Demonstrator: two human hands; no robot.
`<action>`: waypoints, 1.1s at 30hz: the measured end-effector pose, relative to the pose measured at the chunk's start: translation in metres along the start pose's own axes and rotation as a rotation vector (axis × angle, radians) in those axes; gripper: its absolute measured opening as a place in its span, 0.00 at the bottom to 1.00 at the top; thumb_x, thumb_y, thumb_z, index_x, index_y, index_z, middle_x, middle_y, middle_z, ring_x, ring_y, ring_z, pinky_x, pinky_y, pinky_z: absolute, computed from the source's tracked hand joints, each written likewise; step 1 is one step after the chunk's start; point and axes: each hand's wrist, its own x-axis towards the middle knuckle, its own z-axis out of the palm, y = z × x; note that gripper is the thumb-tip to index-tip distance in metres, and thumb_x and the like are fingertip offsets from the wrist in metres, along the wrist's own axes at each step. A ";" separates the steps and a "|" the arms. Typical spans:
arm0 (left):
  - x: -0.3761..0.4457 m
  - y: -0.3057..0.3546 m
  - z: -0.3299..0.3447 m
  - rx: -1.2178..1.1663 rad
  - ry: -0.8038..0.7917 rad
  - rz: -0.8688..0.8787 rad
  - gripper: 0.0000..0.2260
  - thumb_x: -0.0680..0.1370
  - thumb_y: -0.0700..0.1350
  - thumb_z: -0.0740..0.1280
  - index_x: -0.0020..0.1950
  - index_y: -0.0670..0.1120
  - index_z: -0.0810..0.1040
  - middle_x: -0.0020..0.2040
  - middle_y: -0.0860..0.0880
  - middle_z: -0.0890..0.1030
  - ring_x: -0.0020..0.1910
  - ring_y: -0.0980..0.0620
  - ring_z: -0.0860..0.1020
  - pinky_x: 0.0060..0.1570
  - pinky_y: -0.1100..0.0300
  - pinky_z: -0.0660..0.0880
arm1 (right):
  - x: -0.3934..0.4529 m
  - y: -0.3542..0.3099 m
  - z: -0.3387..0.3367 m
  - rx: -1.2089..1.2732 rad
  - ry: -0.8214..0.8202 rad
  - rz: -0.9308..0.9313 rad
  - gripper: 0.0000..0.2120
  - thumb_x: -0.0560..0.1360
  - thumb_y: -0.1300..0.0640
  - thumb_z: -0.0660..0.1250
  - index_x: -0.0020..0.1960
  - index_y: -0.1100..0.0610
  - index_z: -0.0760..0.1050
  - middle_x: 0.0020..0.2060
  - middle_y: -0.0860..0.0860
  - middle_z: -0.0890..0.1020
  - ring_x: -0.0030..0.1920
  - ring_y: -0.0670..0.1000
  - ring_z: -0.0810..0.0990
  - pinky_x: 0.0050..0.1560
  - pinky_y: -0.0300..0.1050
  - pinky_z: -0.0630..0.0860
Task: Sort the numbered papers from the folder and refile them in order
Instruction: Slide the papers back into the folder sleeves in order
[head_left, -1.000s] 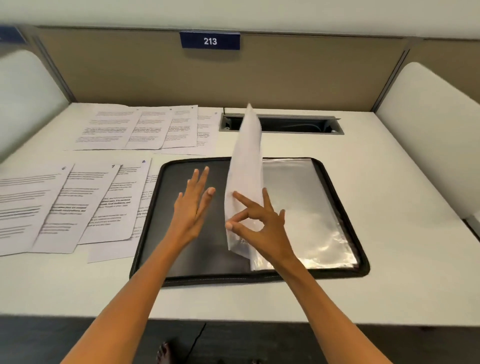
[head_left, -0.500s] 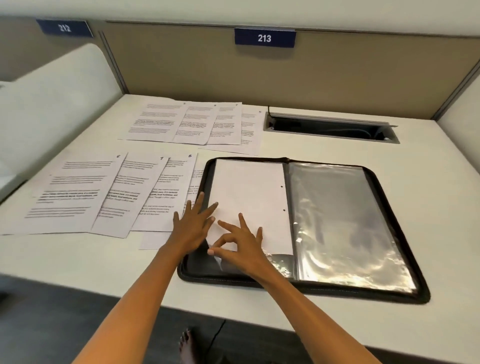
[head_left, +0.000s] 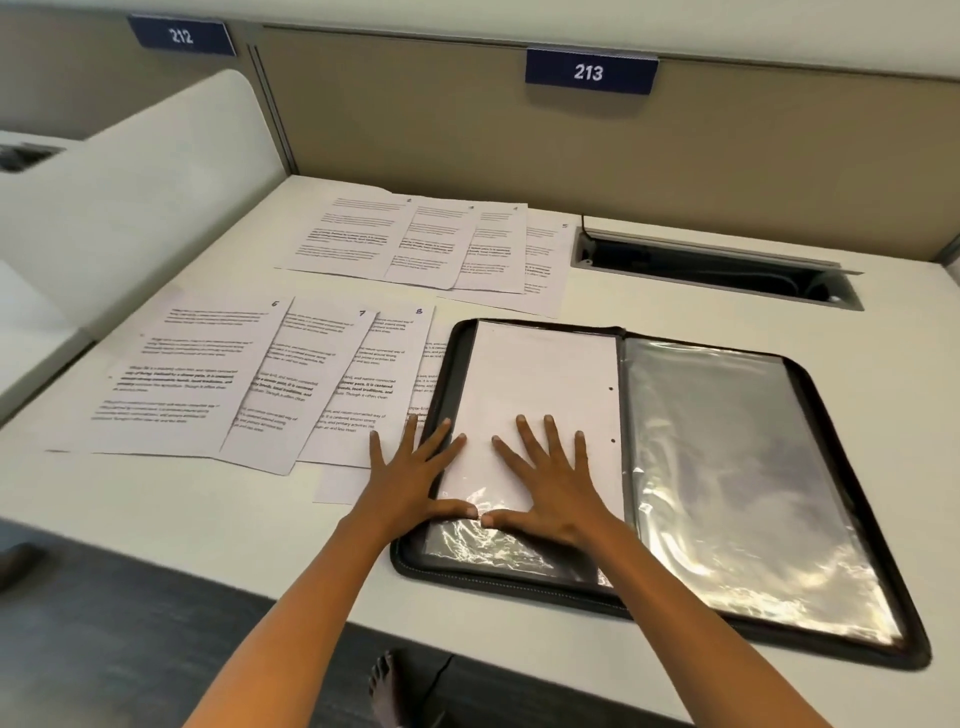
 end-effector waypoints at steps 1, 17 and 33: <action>0.000 0.000 0.002 -0.014 0.005 0.005 0.55 0.51 0.83 0.34 0.75 0.60 0.39 0.72 0.58 0.32 0.73 0.47 0.32 0.65 0.33 0.34 | 0.000 0.001 0.001 -0.006 -0.011 0.001 0.53 0.57 0.17 0.41 0.75 0.40 0.33 0.74 0.49 0.29 0.72 0.57 0.25 0.69 0.65 0.27; 0.070 -0.116 -0.077 -0.342 0.386 -0.087 0.48 0.64 0.79 0.38 0.77 0.52 0.42 0.74 0.55 0.36 0.73 0.57 0.34 0.68 0.62 0.34 | 0.174 -0.049 -0.089 0.208 0.195 -0.068 0.39 0.71 0.30 0.56 0.76 0.48 0.56 0.77 0.52 0.51 0.77 0.54 0.42 0.74 0.50 0.42; 0.233 -0.291 -0.124 -0.396 0.580 -0.493 0.24 0.80 0.54 0.59 0.72 0.44 0.65 0.71 0.41 0.63 0.68 0.42 0.64 0.65 0.51 0.61 | 0.433 -0.081 -0.114 0.664 0.540 0.304 0.15 0.75 0.51 0.70 0.56 0.59 0.76 0.51 0.56 0.79 0.51 0.53 0.77 0.54 0.44 0.71</action>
